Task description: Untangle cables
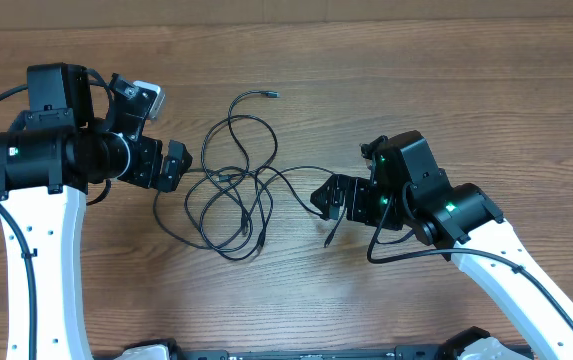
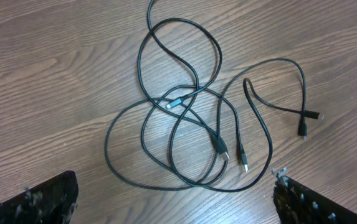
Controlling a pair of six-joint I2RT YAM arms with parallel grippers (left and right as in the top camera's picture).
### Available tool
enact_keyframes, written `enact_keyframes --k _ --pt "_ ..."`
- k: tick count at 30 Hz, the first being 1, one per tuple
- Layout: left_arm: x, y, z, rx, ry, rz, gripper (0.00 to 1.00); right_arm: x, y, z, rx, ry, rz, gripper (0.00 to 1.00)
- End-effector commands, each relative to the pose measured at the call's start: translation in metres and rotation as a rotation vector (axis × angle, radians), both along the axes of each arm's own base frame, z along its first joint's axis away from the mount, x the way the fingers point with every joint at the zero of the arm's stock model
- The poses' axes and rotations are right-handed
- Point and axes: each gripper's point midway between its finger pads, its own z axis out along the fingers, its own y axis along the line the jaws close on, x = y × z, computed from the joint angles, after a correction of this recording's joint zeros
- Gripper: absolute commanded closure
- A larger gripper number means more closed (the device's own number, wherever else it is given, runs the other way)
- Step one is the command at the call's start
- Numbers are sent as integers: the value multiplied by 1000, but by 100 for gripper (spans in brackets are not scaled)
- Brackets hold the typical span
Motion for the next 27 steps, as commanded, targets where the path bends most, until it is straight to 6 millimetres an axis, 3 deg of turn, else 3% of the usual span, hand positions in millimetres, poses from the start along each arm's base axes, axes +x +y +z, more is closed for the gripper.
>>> enact_keyframes --k 1,11,17,22,27 --pt "0 -2 4 -14 -12 -14 0 -2 0 1 10 35 -38 0" --pt "0 -2 4 -14 -12 -14 1 -24 18 -9 -11 94 18 0" --pt "0 -2 4 -14 -12 -14 0 -46 45 -35 -35 197 57 0" --pt "0 -2 4 -14 -12 -14 0 -64 82 -40 4 193 179 0" --pt "0 -2 4 -14 -12 -14 0 -62 93 -52 -30 184 125 0"
